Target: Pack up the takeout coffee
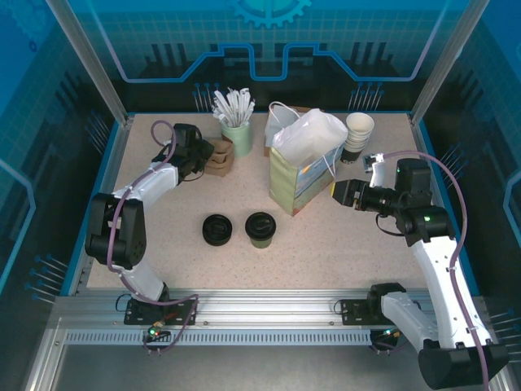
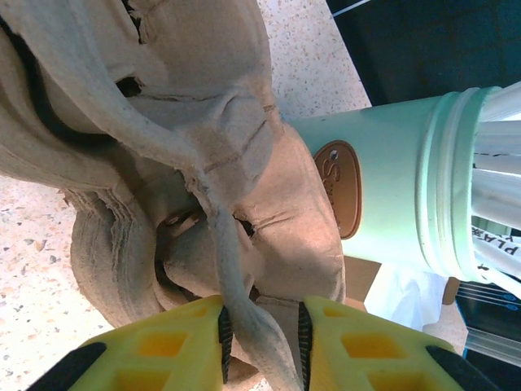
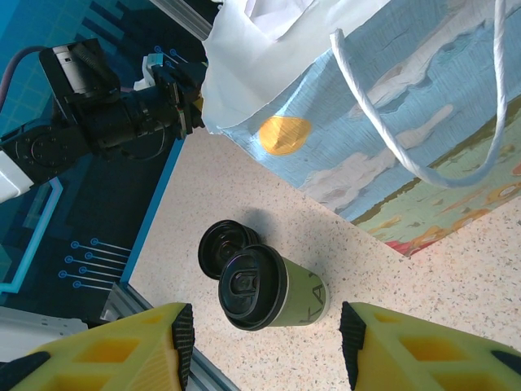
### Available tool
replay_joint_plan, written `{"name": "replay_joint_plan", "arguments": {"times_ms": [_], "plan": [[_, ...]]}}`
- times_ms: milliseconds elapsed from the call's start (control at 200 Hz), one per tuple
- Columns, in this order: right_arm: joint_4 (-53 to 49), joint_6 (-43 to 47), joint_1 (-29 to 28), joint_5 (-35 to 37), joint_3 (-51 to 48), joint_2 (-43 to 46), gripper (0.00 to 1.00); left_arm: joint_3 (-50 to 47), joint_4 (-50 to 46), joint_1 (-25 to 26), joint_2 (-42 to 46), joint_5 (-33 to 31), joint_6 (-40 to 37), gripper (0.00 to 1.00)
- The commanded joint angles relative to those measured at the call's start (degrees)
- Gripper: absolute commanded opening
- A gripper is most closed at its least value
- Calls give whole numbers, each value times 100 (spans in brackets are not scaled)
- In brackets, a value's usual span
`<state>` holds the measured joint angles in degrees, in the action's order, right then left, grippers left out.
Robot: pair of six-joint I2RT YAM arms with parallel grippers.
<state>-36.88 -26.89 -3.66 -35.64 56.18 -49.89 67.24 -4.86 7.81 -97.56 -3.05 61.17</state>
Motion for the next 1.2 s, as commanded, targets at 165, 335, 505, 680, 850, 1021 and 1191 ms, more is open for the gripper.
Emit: {"name": "replay_joint_plan", "arguments": {"times_ms": [165,335,505,680,850,1021,1191], "plan": [[-78,95,118,-164,15,-3,52,41,220,-70,-88,-81,64,23],[-77,96,131,-166,20,-12,52,7,343,-69,-64,-75,82,19],[-58,91,143,-180,24,-43,52,8,361,-78,108,-129,50,15],[-72,45,148,-183,-1,-21,52,6,373,-78,273,-136,63,11],[-144,44,164,-178,5,57,52,-82,347,-82,542,-196,36,9],[-155,-8,163,-237,50,159,52,-252,172,-87,1087,-364,-53,9],[-93,-11,160,-384,157,290,52,-253,-289,-87,1921,-477,-383,8]]}}
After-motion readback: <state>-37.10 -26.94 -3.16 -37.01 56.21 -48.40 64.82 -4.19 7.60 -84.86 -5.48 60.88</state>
